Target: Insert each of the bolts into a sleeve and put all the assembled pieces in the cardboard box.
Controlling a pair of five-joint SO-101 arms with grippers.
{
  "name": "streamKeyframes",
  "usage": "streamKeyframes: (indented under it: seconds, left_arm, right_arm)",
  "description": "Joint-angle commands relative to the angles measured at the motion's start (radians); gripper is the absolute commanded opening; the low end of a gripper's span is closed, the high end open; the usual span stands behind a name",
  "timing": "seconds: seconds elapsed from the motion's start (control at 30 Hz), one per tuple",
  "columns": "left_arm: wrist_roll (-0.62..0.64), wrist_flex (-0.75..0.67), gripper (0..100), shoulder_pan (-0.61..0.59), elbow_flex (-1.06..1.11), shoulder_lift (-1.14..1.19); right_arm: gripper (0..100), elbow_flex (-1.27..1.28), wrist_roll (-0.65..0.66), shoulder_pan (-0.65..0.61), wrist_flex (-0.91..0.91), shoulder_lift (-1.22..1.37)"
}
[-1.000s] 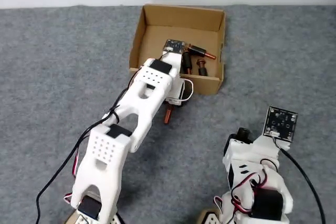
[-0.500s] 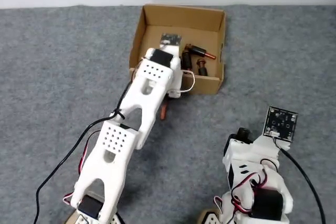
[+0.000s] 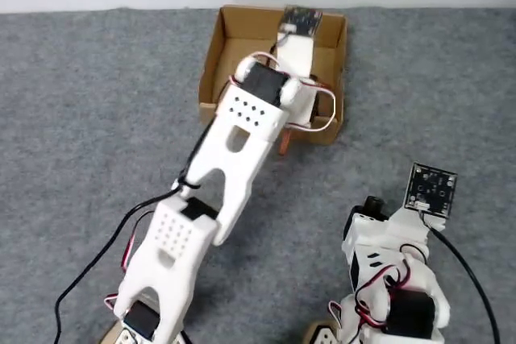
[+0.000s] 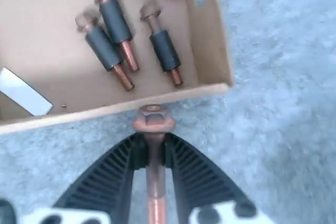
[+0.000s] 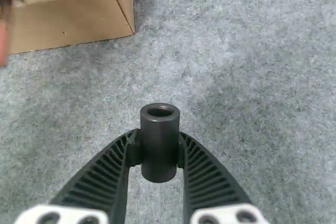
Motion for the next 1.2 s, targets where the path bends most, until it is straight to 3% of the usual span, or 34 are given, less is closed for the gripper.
streamKeyframes:
  seconds: [0.0,0.4,0.97,1.17]
  left_arm:
    - [-0.049,0.020,0,0.011,0.094,-0.233]
    - [-0.060,0.000,0,0.006,0.704,-0.887]
    - [-0.051,-0.489,0,0.005,1.679,-1.676]
    - [0.037,-0.631,0,-0.031,1.937,-1.909]
  right_arm:
    - [0.8,-0.005,0.005,0.008,-0.021,-0.001]
    - [0.8,-0.012,0.009,-0.012,-0.016,-0.002]
    - [0.8,-0.071,0.009,-0.432,-0.028,-0.002]
    - [0.8,-0.068,0.012,-0.591,-0.087,-0.002]
